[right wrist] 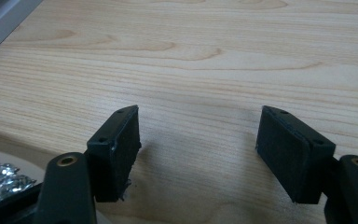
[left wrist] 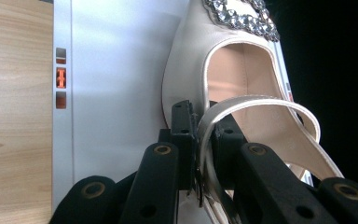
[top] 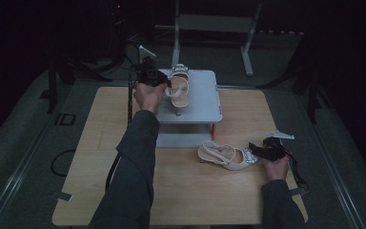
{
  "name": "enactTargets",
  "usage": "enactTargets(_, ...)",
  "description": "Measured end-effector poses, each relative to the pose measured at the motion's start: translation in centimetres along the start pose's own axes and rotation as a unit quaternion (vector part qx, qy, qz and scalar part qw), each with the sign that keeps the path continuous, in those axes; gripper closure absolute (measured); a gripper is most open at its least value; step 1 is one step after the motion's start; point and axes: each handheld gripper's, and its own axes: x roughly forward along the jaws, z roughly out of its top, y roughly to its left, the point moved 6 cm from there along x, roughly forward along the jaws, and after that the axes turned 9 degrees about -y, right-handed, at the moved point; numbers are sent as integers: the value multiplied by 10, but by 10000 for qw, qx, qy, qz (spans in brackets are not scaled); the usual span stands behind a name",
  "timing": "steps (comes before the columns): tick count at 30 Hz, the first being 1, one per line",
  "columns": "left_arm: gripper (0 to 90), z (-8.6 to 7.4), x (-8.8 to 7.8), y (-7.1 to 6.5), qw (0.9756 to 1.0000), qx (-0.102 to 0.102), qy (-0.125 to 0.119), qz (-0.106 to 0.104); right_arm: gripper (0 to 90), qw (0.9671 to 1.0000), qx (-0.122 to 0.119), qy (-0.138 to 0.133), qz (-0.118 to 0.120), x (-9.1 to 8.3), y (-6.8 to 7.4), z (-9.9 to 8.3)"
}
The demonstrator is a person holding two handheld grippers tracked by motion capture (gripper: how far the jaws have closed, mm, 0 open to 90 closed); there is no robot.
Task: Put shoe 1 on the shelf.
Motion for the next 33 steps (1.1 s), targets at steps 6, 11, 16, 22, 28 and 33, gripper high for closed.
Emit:
enactTargets(6, 826, -1, 0, 4, 9999, 49, 50, 80, 300, 10000, 7, 3, 1, 0, 0, 0)
enactTargets(11, 828, -1, 0, 5, 9998, 100, 107, 94, 300, 10000, 13, 1, 1, 0, 0, 0)
enactTargets(16, 829, 0, -3, 7, 9998, 140, 136, 109, 300, 10000, 17, 2, 2, 0, 0, 0)
enactTargets(22, 827, 0, -1, 9, 9995, 200, 214, 82, 300, 10000, 7, 2, -3, 0, 0, 0)
enactTargets(28, 812, 0, 1, 8, 9994, 266, 197, 14, 300, 10000, 11, 4, -1, 0, 0, 0)
enactTargets(33, 635, 3, -2, 3, 9990, 312, -33, -324, 300, 10000, 11, -1, -4, 0, 0, 0)
